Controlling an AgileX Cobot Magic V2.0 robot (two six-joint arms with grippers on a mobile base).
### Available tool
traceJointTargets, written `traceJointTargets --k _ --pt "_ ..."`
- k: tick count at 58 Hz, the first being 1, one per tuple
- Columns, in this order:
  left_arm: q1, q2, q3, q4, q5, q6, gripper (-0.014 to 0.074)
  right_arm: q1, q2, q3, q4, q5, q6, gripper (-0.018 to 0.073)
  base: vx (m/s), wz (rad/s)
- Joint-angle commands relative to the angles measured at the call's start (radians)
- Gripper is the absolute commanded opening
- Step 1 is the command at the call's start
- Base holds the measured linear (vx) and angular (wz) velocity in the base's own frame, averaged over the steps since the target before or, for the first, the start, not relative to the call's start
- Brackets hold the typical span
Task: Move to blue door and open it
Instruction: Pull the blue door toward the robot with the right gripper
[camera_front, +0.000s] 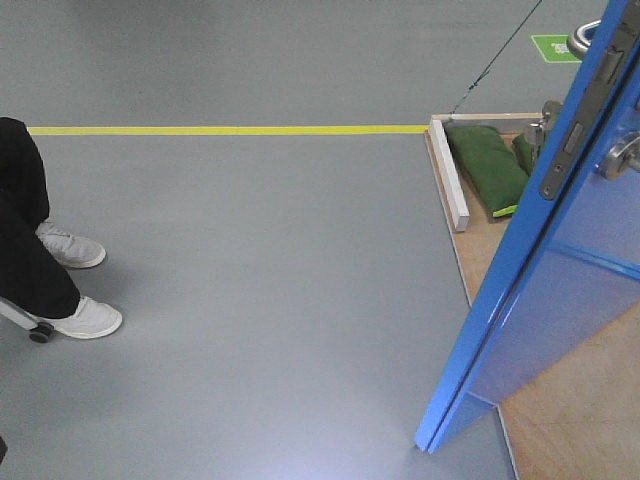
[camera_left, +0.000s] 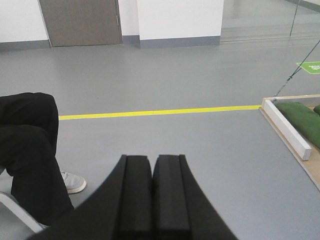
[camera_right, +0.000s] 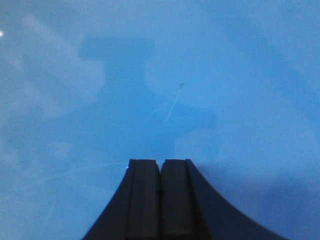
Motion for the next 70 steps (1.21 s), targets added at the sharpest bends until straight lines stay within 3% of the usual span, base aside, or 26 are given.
traceJointTargets --k 1,49,70 --pt "-0.007 -0.013 -0.026 -0.002 -0.085 -0.007 0.0073 0.031 -0.04 -0.023 0.019 -0.001 -0.011 0.0012 0.0 0.0" --pt "-0.007 -0.013 -0.026 -0.002 -0.085 -0.007 0.0073 0.319 -0.04 -0.021 -0.281 -0.043 -0.011 0.0012 0.0 0.0" --pt "-0.007 -0.013 -0.026 -0.002 -0.085 -0.007 0.0073 0.347 -0.04 -0.021 -0.325 -0.124 -0.011 0.0012 0.0 0.0"
